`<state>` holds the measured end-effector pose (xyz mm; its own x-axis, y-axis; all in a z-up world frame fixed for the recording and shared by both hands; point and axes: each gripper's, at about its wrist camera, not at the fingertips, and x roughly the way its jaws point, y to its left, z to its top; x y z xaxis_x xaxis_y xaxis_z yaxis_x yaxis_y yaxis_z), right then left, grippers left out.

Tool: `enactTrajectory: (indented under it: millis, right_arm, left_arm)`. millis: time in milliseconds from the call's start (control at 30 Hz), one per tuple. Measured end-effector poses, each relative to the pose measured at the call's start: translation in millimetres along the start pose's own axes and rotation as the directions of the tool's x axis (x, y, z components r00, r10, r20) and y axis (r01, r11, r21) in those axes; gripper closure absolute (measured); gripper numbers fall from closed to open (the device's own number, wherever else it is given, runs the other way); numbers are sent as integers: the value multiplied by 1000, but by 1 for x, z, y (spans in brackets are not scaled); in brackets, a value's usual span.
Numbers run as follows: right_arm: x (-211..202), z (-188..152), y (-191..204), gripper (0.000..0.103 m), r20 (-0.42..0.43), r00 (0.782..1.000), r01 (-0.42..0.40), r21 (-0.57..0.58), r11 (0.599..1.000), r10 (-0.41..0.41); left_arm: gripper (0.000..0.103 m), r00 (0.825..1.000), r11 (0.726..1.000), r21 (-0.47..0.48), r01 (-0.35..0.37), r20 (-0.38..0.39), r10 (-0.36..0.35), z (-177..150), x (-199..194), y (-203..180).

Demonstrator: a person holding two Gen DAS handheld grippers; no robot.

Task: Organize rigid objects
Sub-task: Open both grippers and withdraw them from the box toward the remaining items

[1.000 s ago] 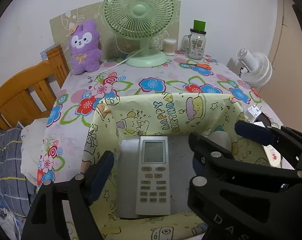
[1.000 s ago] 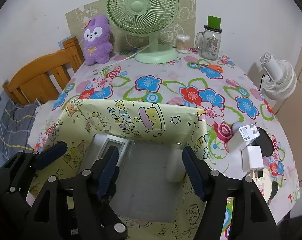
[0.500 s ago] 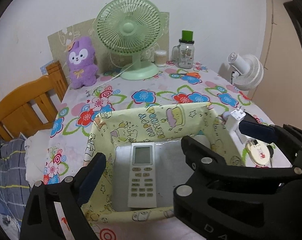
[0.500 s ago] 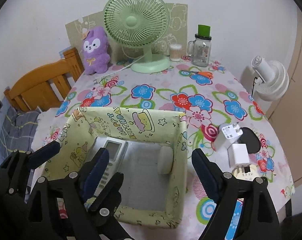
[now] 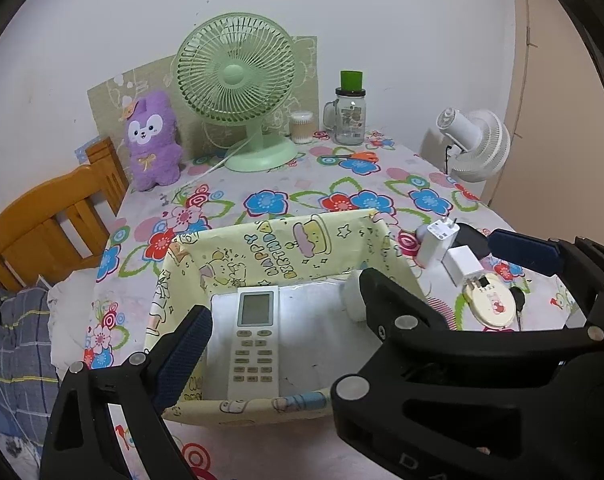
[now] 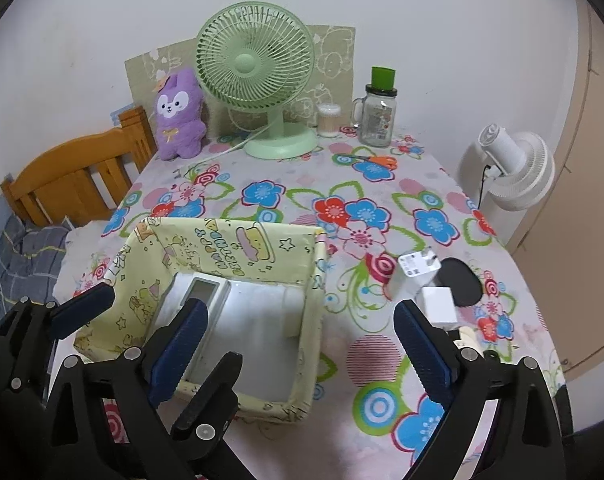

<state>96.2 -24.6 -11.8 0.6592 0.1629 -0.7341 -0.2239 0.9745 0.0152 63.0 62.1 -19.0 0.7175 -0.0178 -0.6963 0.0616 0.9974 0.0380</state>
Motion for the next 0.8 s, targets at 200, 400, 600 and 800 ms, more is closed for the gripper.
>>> enactTrajectory:
  millis: [200,400,600,800]
  right_arm:
    - [-11,-2,-9,6,21,1000,13,2,1000,-13]
    - [-18,-5,-20,5,29,999,20,1,1000,-20]
    - [-28,-7,-31,5,45,999,14,3,1000,-14]
    - [-35,-10,-41,5,59,998,14,-1,1000,-14]
  left_arm:
    - [1,1000,1000,7,-8,19,8,0,-7,-11]
    - [1,1000,1000,9,-5,24,5,1,-11,-23]
    - [0,999,1000,8,4,36,-4,2,-18,-34]
    - [0,999,1000,0,17,42,-17,2,-21,-45]
